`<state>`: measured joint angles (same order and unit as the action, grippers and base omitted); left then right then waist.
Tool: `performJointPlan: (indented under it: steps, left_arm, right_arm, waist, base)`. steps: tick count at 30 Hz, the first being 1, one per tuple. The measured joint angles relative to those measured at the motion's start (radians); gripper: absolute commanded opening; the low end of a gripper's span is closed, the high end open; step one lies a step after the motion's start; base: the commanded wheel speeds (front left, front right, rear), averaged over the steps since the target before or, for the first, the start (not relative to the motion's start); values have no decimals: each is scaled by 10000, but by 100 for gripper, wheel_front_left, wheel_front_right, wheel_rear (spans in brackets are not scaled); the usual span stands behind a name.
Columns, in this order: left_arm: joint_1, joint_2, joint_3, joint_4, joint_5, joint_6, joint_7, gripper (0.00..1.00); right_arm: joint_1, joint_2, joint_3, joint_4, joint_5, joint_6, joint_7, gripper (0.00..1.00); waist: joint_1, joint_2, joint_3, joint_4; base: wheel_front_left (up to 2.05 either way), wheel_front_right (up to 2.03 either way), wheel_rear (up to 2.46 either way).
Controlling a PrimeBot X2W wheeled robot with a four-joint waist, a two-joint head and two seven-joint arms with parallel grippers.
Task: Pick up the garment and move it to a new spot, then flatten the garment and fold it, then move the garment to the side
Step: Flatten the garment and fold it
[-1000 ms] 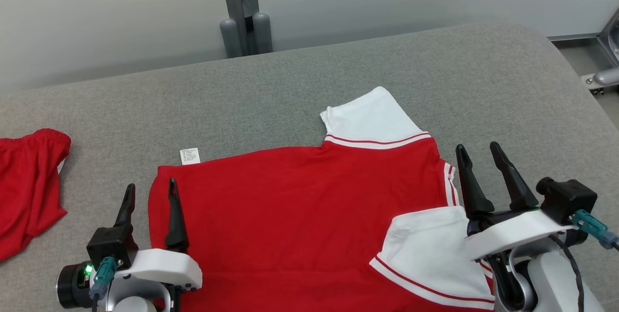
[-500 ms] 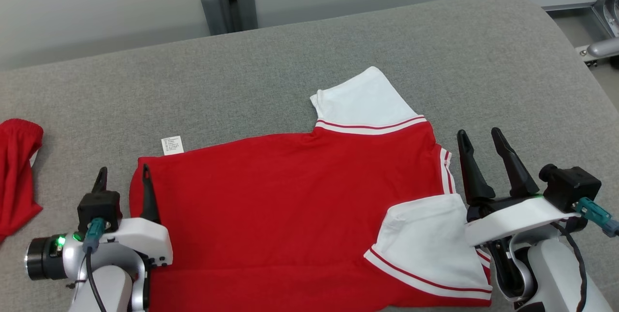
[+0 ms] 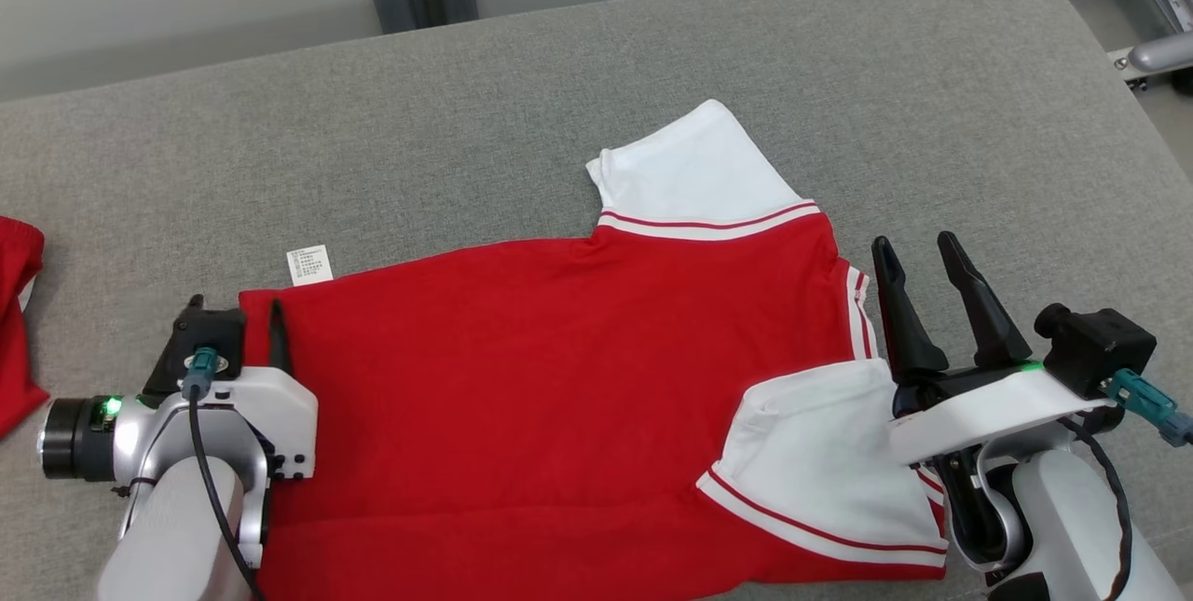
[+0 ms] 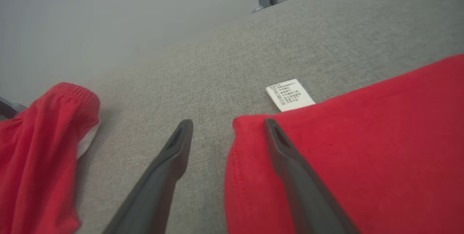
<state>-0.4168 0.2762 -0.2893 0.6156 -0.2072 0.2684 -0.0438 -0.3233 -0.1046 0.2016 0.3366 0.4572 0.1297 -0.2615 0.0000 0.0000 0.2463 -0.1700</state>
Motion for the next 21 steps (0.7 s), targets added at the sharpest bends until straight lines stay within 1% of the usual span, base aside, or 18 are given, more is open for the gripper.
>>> performJointPlan:
  steps: [4, 8, 18, 21]
  left_arm:
    - [-116, -56, -228, 224, 0, -207, 13, 100]
    - [-245, -75, -334, 405, 0, -288, 81, 100]
    - [-571, -98, -222, 704, -205, -236, 84, 100]
    - [-642, -121, -240, 800, -318, -314, 205, 100]
  right_arm:
    - [-9, -2, 4, -6, 2, 0, 0, 100]
    - [-35, 2, 4, 0, 8, 0, 0, 100]
    - [-150, 19, 59, 27, 75, 0, 0, 100]
    - [-151, 19, 67, 56, 86, 0, 0, 100]
  waist:
    - [0, 0, 43, 17]
    - [0, 0, 47, 41]
    - [0, 0, 152, 55]
    - [0, 0, 187, 36]
  base:
    - [0, 0, 0]
    - [0, 0, 0]
    - [0, 0, 0]
    - [0, 0, 0]
